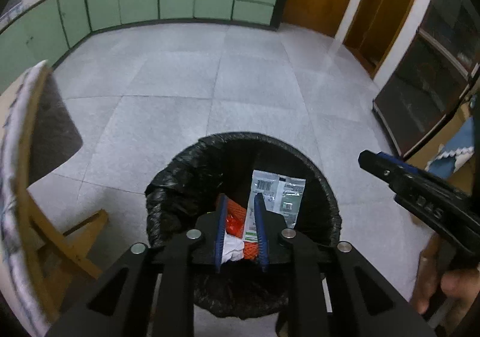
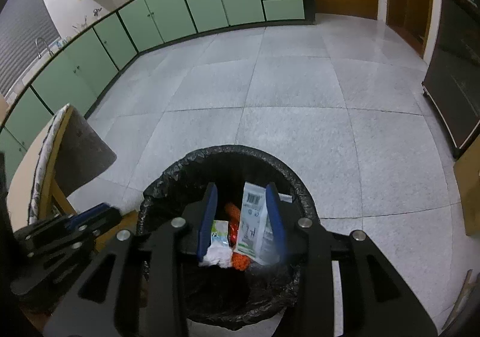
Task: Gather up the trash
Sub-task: 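Bring both tools back over the table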
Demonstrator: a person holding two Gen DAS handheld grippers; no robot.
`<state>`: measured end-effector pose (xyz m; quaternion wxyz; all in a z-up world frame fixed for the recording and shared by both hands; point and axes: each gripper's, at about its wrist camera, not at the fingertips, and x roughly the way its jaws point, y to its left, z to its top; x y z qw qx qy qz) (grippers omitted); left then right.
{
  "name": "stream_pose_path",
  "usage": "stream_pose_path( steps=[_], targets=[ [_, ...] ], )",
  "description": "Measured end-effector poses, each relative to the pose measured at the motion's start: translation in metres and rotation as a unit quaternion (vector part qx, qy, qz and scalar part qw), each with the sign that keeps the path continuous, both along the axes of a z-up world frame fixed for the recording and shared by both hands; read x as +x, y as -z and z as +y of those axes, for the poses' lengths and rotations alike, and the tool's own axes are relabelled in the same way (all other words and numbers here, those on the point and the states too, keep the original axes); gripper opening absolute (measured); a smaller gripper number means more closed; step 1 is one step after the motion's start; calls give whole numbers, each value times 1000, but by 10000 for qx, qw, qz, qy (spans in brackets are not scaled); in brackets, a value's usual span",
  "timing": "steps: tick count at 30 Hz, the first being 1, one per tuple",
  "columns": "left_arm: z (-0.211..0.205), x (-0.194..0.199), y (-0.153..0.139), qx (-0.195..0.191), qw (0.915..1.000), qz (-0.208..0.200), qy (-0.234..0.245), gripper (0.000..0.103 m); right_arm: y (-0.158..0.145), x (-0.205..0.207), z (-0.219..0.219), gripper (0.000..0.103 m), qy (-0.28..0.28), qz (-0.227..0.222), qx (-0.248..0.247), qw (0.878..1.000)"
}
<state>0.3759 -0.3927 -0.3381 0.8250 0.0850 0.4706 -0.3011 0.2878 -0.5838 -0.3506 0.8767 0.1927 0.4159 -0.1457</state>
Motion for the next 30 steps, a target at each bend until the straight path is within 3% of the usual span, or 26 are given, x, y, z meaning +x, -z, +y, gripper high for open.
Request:
stream_pose_path(
  steps=[3, 7, 10, 16, 23, 30],
  targets=[
    [31, -15, -25, -70, 9993, -304, -221, 33, -13, -6, 17, 34, -210, -32, -130, 9997],
    [83, -36, -66, -223, 9958, -671, -588, 38, -42, -17, 63, 37, -698, -163, -364, 9968],
    [122, -50, -96, -338, 9907, -998, -858, 47, -67, -25, 101, 49, -1050, -325, -488, 9927],
    [208, -82, -152, -441, 9769, -1563, -1387, 54, -114, -28, 174, 50, -1781, -586, -542, 9808],
    [299, -109, -172, -295, 9590, -1888, -2094, 57, -151, -19, 261, 53, -2465, -875, -594, 9634],
    [395, -112, -151, -60, 9421, -1843, -2801, 58, -160, 0, 350, 54, -3184, -927, -593, 9416]
  ],
)
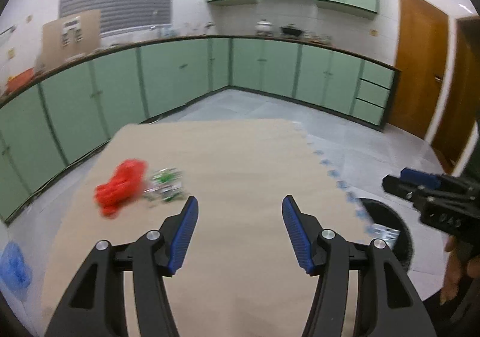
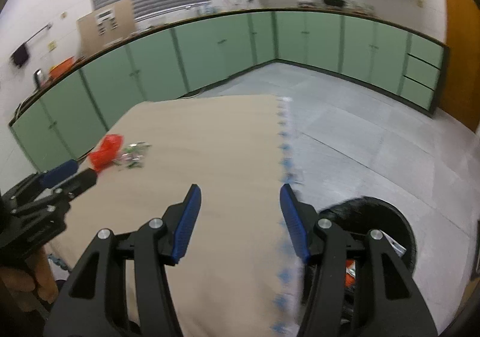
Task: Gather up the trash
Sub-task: 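Bring both tools back over the table, then grasp the red plastic bag with the left gripper while the right gripper grasps the clear green snack wrapper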
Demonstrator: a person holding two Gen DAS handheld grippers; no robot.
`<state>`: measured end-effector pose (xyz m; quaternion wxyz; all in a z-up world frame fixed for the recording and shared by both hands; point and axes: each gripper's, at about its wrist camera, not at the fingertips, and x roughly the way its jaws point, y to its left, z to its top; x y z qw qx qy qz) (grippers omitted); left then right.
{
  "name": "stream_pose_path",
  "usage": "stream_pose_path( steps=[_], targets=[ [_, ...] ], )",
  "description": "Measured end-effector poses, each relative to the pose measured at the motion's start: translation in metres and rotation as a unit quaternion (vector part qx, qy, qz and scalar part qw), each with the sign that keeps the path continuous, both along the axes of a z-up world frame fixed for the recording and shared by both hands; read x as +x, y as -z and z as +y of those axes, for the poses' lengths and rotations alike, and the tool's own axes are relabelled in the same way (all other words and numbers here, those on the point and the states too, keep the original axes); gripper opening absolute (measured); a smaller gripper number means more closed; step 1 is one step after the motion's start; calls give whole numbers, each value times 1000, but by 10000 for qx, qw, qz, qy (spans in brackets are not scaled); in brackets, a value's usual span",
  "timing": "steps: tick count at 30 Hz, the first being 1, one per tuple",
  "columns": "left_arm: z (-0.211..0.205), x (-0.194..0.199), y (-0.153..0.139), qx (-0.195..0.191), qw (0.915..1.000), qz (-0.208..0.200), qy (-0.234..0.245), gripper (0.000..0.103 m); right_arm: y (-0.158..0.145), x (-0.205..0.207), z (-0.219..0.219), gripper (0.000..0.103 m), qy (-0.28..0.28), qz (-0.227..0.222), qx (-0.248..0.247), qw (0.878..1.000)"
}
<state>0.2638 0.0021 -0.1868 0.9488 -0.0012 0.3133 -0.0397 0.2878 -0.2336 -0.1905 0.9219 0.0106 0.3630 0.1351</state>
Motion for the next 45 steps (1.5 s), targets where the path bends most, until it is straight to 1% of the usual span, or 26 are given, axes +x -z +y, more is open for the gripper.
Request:
stream_pose_path(
  steps=[5, 7, 11, 17, 19, 21, 26, 28, 29, 30, 31, 32, 34, 36, 41, 42, 44, 45],
  targets=[
    [64, 4, 18, 47, 9992, 56, -385, 58, 6, 19, 63, 54, -389, 67, 17, 9992],
    [89, 5, 21, 47, 9986, 40, -520, 58, 10, 26, 85, 54, -505, 125, 25, 9986],
    [125, 19, 29, 40, 9981, 81, -602, 58, 21, 40, 126, 54, -710, 239, 33, 9972],
    [151, 46, 57, 5, 9969, 247, -742, 57, 41, 60, 169, 54, -907, 351, -15, 9953],
    [155, 53, 66, 6, 9965, 317, -773, 57, 46, 66, 178, 54, -952, 383, -50, 9947],
    [164, 66, 74, -93, 9962, 438, -747, 57, 51, 71, 186, 54, -984, 415, -86, 9942],
    [177, 93, 94, 14, 9946, 727, -736, 57, 62, 87, 203, 54, -1036, 499, -133, 9933],
    [183, 102, 101, -7, 9940, 825, -725, 57, 65, 92, 211, 54, -1063, 507, -149, 9929],
    [187, 106, 104, -118, 9935, 887, -697, 51, 67, 94, 215, 54, -1081, 519, -162, 9926],
    [190, 109, 106, -251, 9933, 929, -634, 38, 68, 96, 218, 54, -1096, 536, -170, 9924],
    [191, 111, 107, -362, 9932, 967, -545, 17, 68, 97, 221, 54, -1108, 543, -169, 9922],
    [192, 110, 105, -420, 9936, 904, -535, 13, 68, 98, 224, 54, -1122, 545, -175, 9920],
    [192, 106, 101, -500, 9946, 762, -496, 10, 70, 101, 230, 54, -1163, 557, -195, 9915],
    [191, 98, 96, -493, 9955, 593, -549, 7, 71, 104, 235, 54, -1186, 567, -193, 9911],
    [189, 81, 84, -508, 9965, 298, -596, 5, 73, 109, 248, 54, -1215, 602, -189, 9906],
    [189, 79, 82, -515, 9964, 268, -615, 5, 73, 110, 250, 56, -1210, 600, -195, 9906],
    [189, 75, 79, -558, 9960, 228, -657, 5, 75, 112, 254, 64, -1195, 562, -273, 9909],
    [192, 74, 78, -559, 9959, 207, -674, 5, 76, 113, 256, 65, -1181, 535, -324, 9910]
  ],
)
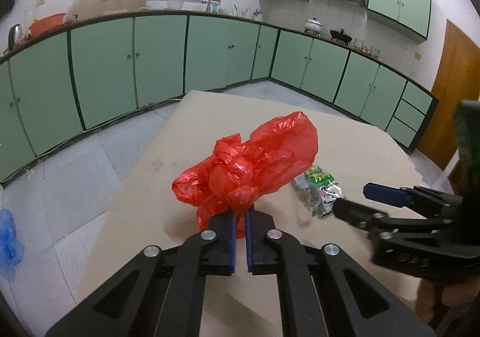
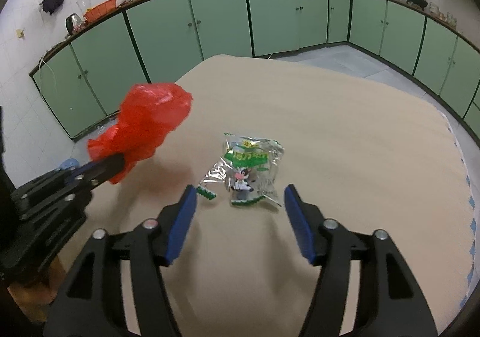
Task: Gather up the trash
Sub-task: 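Grasp the red plastic bag with the left gripper while the right gripper grasps the clear green snack wrapper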
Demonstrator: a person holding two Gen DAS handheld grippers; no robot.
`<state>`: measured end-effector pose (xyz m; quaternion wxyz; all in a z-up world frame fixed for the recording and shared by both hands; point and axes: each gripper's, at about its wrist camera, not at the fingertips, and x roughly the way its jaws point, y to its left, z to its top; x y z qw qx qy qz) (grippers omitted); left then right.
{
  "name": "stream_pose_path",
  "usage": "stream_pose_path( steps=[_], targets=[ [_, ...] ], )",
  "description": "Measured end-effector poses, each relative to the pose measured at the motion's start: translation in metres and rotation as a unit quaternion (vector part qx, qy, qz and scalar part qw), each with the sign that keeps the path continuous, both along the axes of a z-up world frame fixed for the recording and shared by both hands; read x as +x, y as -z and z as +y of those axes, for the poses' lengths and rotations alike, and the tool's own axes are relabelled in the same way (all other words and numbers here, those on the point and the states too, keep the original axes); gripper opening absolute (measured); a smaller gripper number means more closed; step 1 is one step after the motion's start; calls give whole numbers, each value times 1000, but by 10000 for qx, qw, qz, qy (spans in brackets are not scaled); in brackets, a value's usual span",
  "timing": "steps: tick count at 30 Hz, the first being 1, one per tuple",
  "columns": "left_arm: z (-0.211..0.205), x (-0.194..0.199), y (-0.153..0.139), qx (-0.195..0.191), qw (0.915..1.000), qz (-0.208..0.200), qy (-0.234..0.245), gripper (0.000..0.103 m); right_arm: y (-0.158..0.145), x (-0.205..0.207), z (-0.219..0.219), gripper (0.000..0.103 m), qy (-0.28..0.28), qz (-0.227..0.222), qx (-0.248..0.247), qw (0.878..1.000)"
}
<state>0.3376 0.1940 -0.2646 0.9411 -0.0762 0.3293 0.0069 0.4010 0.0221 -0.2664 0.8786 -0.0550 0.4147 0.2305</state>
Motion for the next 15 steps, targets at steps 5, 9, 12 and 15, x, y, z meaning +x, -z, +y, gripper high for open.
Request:
stream_pose_path(
  steps=[5, 9, 12, 15],
  targets=[
    [8, -3, -6, 33, 9999, -51, -87, 5, 9, 11, 8, 66, 70, 71, -76, 9999],
    [15, -3, -9, 112, 9998, -53, -151, 5, 15, 18, 13, 66, 143, 111, -121, 9998],
    [16, -4, -11, 128, 9998, -77, -142, 5, 21, 24, 16, 64, 155, 214, -130, 9996],
    [16, -6, -12, 159, 9997, -99, -159, 5, 29, 30, 15, 30, 83, 448, -57, 9989]
  ],
)
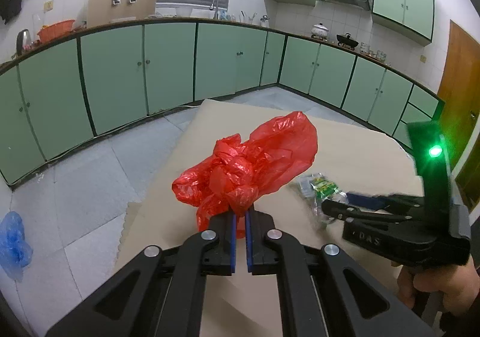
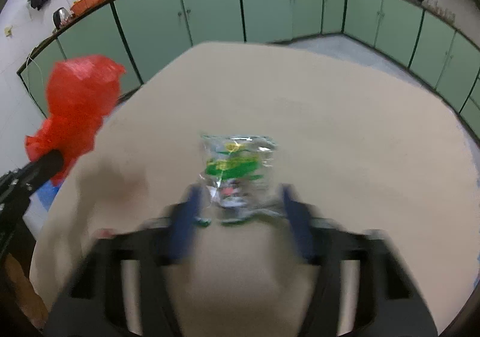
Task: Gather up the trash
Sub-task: 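Grasp the red plastic bag with the left gripper while the right gripper grasps the clear green snack wrapper, then carry the red bag and green wrapper over the black bin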
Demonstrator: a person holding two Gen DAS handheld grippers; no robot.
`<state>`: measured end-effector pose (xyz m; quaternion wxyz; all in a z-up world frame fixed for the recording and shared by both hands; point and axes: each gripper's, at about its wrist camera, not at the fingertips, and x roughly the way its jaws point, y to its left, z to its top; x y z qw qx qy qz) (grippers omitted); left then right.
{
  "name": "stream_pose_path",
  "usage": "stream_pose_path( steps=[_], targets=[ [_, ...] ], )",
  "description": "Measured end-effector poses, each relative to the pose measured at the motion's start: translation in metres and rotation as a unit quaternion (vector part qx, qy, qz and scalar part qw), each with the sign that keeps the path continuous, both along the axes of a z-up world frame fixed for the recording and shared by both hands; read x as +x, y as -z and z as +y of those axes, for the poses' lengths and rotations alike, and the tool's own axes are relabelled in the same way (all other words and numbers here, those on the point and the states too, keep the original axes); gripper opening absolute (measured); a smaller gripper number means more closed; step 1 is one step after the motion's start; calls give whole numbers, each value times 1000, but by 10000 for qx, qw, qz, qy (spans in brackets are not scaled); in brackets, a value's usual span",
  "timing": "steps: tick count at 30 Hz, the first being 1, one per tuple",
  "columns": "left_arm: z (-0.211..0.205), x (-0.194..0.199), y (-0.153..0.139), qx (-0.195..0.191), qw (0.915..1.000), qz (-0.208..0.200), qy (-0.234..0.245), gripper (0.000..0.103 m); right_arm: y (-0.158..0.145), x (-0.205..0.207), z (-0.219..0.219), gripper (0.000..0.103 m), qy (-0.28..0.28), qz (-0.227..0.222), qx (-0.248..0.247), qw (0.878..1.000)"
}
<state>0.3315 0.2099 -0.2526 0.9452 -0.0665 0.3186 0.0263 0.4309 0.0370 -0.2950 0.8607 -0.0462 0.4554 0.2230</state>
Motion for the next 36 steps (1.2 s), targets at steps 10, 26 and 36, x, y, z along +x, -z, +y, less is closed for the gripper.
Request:
stream_pose_path(
  steps=[10, 26, 36],
  targets=[
    [-14, -17, -11, -11, 9999, -142, 16, 5, -28, -18, -19, 14, -80, -350, 170, 9992],
    [-45, -55, -64, 32, 9986, -502, 174, 5, -84, -58, -69, 13, 174, -665, 353, 9970],
    [-74, -82, -93, 16, 9972, -660, 343, 5, -123, -97, -114, 13, 431, -941, 458, 9936]
  ],
)
